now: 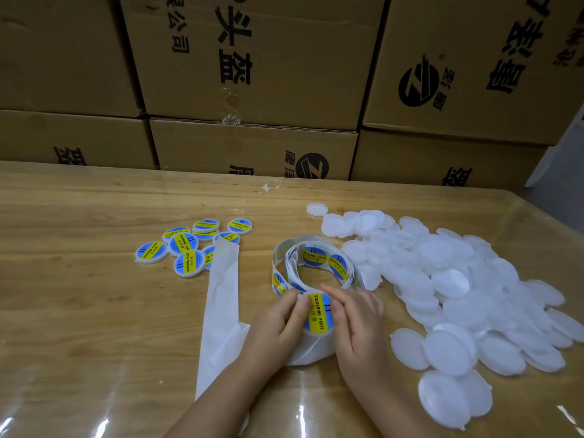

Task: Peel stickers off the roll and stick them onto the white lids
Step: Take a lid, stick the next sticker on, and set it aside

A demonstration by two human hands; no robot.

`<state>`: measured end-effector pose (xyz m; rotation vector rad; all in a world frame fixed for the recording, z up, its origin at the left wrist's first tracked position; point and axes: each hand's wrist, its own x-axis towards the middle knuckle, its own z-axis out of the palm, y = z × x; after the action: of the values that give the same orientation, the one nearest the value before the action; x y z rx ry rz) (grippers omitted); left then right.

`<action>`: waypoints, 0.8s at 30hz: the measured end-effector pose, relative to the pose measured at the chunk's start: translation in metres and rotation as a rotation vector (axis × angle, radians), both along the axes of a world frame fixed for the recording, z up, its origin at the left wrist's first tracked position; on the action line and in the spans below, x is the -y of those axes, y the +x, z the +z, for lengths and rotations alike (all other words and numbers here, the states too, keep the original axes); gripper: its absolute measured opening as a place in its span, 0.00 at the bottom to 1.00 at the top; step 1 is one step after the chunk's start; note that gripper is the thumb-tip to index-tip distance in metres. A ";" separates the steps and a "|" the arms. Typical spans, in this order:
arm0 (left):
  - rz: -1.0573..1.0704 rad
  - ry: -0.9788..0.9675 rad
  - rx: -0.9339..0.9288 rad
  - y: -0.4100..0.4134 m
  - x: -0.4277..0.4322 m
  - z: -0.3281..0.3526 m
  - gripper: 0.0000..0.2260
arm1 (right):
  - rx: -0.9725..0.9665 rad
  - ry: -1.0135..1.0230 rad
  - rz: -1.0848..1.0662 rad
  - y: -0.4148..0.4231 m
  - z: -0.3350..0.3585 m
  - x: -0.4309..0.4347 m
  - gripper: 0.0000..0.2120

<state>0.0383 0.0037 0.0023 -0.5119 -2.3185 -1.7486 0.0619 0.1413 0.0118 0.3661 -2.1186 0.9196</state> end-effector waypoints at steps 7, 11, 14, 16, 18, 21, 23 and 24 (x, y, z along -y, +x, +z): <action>0.027 0.023 -0.010 -0.003 0.000 0.000 0.10 | 0.140 -0.183 0.073 0.001 0.004 0.001 0.10; 0.076 -0.078 -0.049 -0.002 -0.001 -0.002 0.14 | 0.120 -0.049 0.080 0.001 0.004 0.003 0.15; 0.092 -0.074 -0.048 -0.003 0.000 -0.002 0.16 | 0.109 0.061 0.066 -0.001 0.002 0.005 0.22; 0.092 -0.024 -0.043 -0.003 0.000 -0.001 0.17 | 0.099 0.055 0.068 -0.001 0.002 0.004 0.21; 0.084 0.026 -0.032 -0.003 0.001 0.000 0.18 | 0.070 0.015 0.064 -0.001 0.000 0.002 0.17; 0.049 0.031 -0.015 -0.001 0.001 0.002 0.22 | 0.071 -0.060 0.058 0.000 -0.001 -0.001 0.13; 0.034 0.025 -0.015 0.000 0.001 0.003 0.21 | 0.091 -0.098 0.057 0.000 -0.001 -0.001 0.12; 0.027 0.017 -0.016 0.001 0.001 0.003 0.21 | 0.098 -0.117 0.060 0.001 -0.001 -0.001 0.12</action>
<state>0.0395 0.0024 0.0054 -0.4874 -2.2867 -1.7448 0.0626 0.1423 0.0106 0.3315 -2.1404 1.1114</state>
